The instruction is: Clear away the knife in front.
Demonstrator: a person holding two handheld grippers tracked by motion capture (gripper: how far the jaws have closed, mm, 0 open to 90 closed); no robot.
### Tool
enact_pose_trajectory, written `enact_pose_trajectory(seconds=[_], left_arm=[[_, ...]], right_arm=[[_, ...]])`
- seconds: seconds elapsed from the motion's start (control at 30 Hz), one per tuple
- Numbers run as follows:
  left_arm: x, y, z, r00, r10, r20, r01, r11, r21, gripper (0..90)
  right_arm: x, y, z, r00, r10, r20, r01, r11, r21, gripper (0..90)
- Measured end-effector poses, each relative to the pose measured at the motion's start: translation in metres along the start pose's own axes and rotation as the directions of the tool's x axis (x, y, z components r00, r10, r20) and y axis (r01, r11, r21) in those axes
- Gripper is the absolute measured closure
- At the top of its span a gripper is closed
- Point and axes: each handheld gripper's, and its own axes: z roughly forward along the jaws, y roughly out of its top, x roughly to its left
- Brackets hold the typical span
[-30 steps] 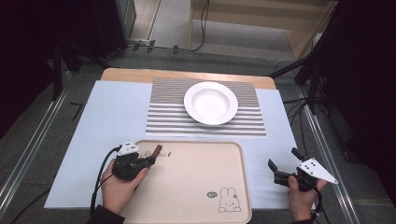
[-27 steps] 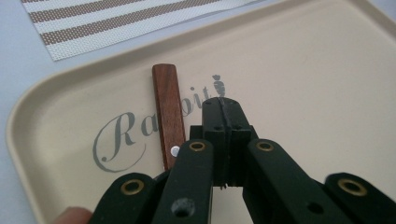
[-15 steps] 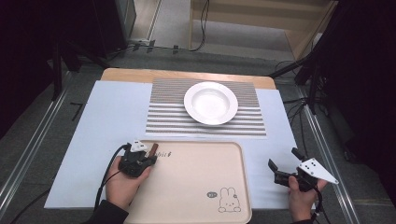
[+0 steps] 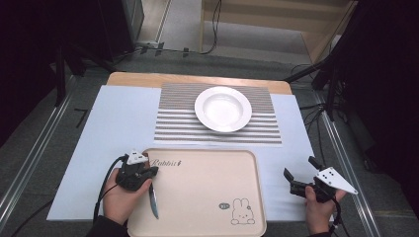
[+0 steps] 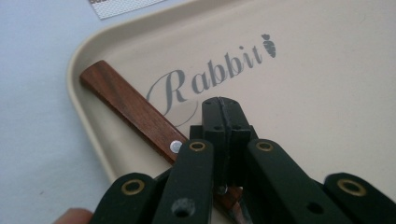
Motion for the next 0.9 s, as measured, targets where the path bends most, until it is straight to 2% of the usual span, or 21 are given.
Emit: enact_pose_trajectory(seconds=[0.17,0.37,0.53,0.73,0.83,0.9], left_arm=[[0.004,-0.003,-0.003,1.0,-0.002,-0.007,0.002,1.0,-0.005,90.0],[0.007,-0.009,-0.005,0.9999,-0.013,0.004,0.013,0.9991,-0.04,90.0],[0.008,-0.01,-0.006,0.9998,-0.003,-0.02,0.002,0.9991,-0.041,90.0],[0.01,-0.011,-0.007,0.9999,-0.015,-0.004,0.015,0.9987,-0.049,90.0],[0.011,-0.013,-0.008,0.9997,-0.011,0.022,0.012,0.9968,-0.079,90.0],[0.01,-0.013,-0.01,0.9997,-0.005,0.024,0.007,0.9949,-0.1,89.7]], right_arm=[[0.0,0.0,0.0,1.0,0.0,-0.002,0.0,1.0,0.0,0.0],[0.0,0.0,0.0,1.0,-0.001,-0.002,0.001,1.0,0.003,0.0],[0.001,0.0,0.001,1.0,-0.005,-0.001,0.005,1.0,0.004,0.0],[0.001,0.0,0.001,1.0,-0.006,-0.001,0.006,1.0,0.005,0.0],[0.001,0.0,0.001,1.0,-0.005,-0.001,0.005,1.0,0.004,0.0],[0.0,0.0,0.0,1.0,-0.004,-0.002,0.004,1.0,0.003,0.0]])
